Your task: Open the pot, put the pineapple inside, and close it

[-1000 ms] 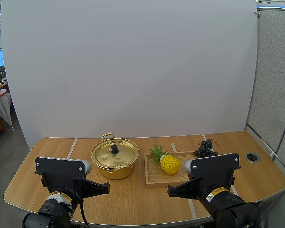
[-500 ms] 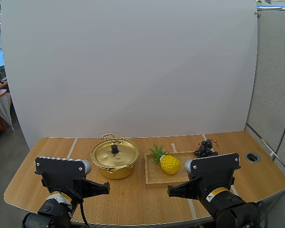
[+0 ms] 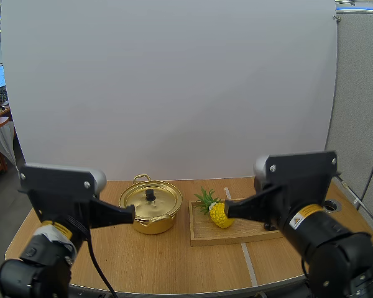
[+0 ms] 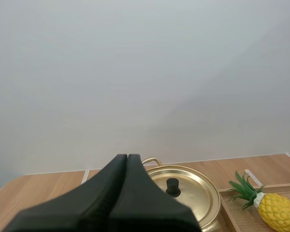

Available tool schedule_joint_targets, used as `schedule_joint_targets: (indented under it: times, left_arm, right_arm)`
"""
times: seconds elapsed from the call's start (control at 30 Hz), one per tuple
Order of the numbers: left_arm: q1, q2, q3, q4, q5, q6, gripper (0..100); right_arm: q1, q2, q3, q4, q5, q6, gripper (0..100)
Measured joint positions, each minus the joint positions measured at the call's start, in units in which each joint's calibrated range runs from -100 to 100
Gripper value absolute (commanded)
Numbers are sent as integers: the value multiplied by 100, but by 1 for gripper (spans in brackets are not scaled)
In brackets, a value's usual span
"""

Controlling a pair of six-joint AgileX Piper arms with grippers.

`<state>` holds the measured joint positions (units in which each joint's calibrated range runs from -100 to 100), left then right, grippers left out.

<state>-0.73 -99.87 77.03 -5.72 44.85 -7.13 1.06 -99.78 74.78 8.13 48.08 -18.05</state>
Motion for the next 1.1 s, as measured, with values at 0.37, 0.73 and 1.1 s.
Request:
schedule_joint_targets:
  times: [0.37, 0.73, 1.1]
  left_arm:
    - [0, -13, -1139, 0, 1167, 31, 0]
    - [0, 1712, -1512, 0, 1554, 31, 0]
    - [0, 3727, -1661, 0, 1408, 31, 3]
  right_arm:
    - [0, -4, -626, 0, 1287, 0, 0]
    - [0, 1439, -924, 0, 2447, 0, 0]
    - [0, 3120, -1924, 0, 2914, 0, 0]
